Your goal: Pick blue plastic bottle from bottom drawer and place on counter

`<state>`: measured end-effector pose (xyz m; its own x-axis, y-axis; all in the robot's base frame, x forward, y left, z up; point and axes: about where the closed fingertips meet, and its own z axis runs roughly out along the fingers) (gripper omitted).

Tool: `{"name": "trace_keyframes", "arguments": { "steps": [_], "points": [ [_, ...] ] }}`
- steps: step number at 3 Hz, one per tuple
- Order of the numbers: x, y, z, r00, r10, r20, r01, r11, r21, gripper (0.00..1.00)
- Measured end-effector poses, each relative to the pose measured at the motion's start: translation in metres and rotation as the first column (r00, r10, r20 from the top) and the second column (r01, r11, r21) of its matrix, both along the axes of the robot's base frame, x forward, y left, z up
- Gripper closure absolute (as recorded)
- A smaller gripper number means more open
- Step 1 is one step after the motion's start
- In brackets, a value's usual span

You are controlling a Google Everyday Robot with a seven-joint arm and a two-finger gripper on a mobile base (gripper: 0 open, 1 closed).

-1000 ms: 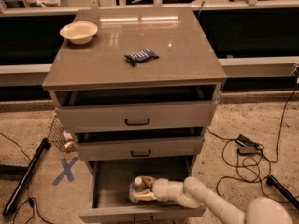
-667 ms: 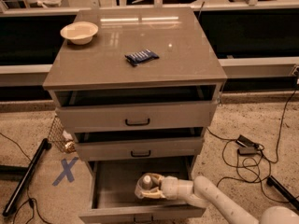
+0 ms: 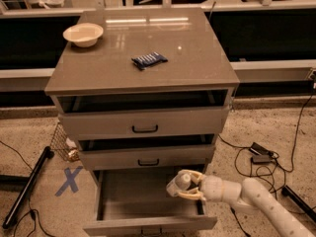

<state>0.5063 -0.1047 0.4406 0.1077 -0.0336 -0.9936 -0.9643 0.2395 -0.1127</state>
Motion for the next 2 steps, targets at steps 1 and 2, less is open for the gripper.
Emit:
{"name": "trace_keyframes", "arguments": {
  "steps": [1,2],
  "points": [
    [0.0013,-0.0081,0.0073,0.9999,-0.011,0.008,0.011,1.0,-0.009,1.0],
    [0.0038,-0.0108,0.0125,0.9997,0.017,0.017,-0.016,1.0,-0.027,1.0]
  ]
}}
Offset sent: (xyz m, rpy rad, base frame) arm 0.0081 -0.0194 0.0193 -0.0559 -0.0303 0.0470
